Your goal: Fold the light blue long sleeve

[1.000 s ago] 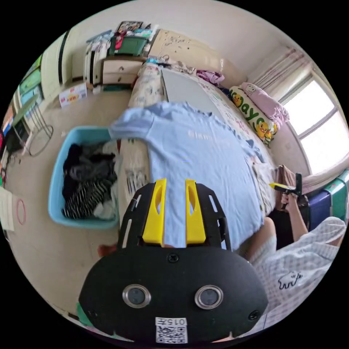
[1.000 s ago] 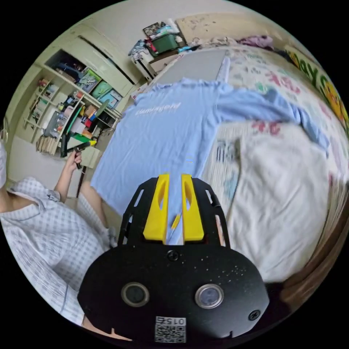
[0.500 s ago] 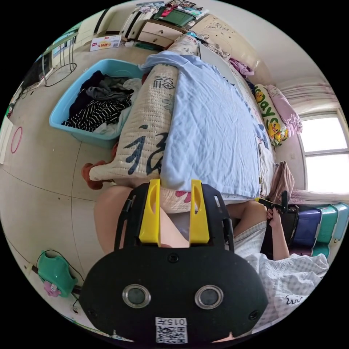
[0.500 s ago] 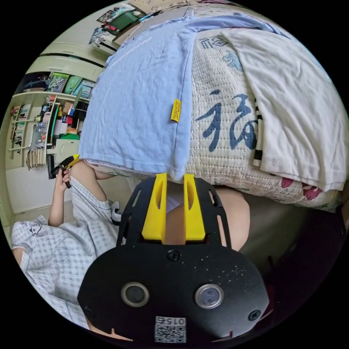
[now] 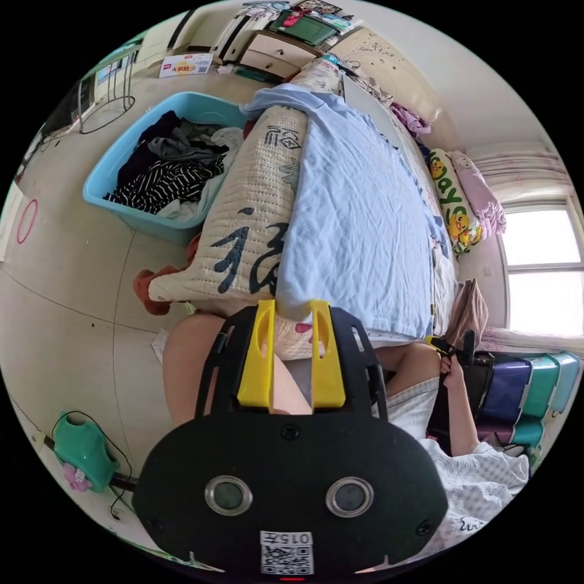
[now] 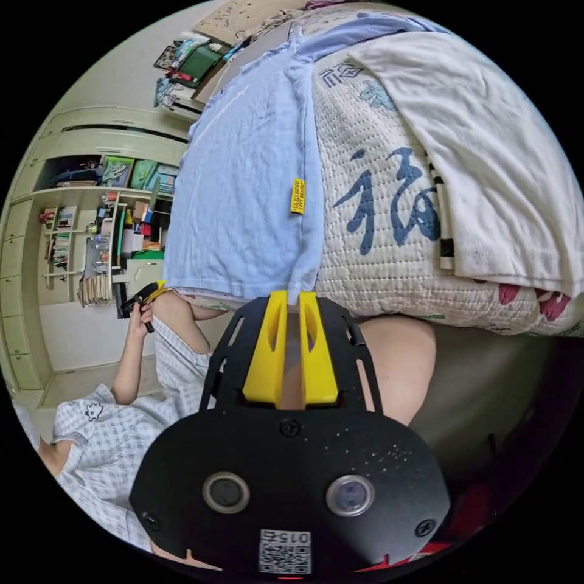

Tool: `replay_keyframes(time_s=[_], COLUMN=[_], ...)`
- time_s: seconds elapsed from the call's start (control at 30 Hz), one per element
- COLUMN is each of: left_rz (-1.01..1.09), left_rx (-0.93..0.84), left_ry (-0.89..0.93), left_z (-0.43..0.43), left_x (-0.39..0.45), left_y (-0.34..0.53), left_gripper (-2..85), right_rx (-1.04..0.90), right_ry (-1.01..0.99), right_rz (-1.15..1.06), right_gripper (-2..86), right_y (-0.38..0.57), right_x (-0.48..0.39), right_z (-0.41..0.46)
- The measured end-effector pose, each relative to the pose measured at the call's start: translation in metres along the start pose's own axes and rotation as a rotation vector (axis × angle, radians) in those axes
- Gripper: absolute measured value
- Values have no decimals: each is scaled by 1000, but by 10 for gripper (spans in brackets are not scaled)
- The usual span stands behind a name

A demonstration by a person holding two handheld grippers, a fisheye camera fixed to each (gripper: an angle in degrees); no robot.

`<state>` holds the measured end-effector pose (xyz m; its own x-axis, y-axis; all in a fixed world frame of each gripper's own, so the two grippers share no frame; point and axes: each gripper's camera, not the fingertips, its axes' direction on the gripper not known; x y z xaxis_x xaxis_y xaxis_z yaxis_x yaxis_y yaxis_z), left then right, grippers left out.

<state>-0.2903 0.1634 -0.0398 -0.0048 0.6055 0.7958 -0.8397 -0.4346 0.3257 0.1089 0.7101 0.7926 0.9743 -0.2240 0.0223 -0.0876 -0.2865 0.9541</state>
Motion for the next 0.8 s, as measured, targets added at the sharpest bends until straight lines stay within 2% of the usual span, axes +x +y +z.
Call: replay_keyframes(time_s=[0.07, 0.27, 0.53, 0.8], left_rz=[21, 4, 15, 1], left_rx=[25, 117, -42, -45], left_ry=[80, 115, -72, -41], left_z=[-9, -42, -39, -61], left_x=[-1, -9, 20, 33], left_y=[1, 13, -22, -22], left_gripper=[55, 22, 16, 17], right_rx=[22, 83, -81, -132], right_ry=[19, 106, 308, 350], right_rz=[7, 35, 17, 11], right_gripper=[35, 27, 28, 32], right_y=[-5, -8, -63, -100], right_x=[-6, -14, -33, -35], right_z=[-3, -11, 30, 51])
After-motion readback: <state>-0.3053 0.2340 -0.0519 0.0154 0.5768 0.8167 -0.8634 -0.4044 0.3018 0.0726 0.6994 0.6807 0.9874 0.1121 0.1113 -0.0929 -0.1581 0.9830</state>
